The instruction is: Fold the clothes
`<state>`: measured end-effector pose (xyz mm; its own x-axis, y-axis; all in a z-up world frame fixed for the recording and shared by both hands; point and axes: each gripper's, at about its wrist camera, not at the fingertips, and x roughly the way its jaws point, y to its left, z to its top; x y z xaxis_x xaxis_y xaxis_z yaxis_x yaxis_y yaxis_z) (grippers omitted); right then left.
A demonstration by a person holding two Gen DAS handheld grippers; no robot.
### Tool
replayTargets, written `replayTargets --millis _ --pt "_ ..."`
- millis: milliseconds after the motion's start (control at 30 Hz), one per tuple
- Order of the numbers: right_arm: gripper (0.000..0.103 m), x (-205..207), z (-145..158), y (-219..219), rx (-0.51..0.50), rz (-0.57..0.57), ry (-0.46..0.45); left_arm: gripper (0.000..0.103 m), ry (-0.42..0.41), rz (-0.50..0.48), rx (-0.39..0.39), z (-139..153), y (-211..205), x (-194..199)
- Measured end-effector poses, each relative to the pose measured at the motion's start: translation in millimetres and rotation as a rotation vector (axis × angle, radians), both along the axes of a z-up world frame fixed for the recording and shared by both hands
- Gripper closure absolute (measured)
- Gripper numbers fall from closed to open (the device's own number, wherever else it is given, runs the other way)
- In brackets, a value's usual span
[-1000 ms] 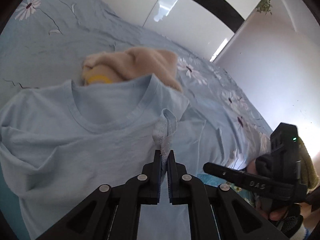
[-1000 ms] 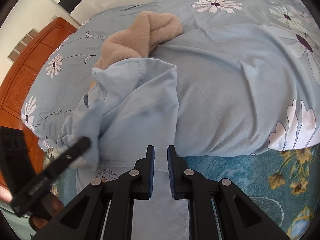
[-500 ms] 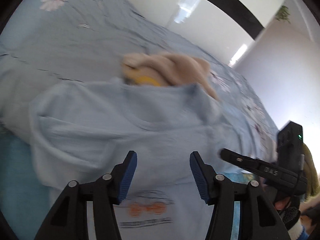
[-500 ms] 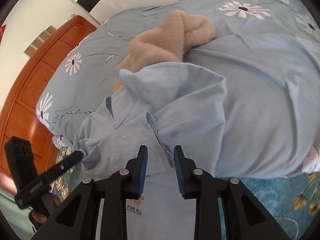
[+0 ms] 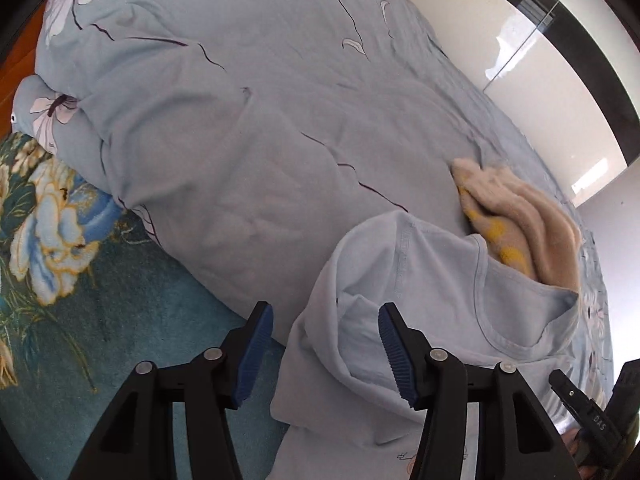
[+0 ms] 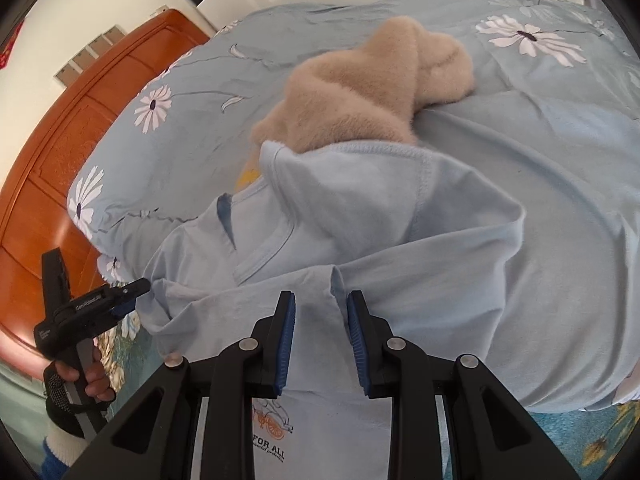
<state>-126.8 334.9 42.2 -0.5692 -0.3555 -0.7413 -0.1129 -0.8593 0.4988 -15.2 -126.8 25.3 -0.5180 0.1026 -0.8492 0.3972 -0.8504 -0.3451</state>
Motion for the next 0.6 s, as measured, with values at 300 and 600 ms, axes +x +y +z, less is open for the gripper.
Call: replayTargets --millis 300,600 --pt "0.1 29.4 31.3 -1.0 -0.064 0.036 0.109 0.101 0.057 0.024 -0.014 18.1 -5.3 -1.4" --pt "0.1 61.2 37.3 56.8 -0.097 -0.159 0.074 0.101 0.056 -0.077 -0.053 25.2 31.9 -43.3"
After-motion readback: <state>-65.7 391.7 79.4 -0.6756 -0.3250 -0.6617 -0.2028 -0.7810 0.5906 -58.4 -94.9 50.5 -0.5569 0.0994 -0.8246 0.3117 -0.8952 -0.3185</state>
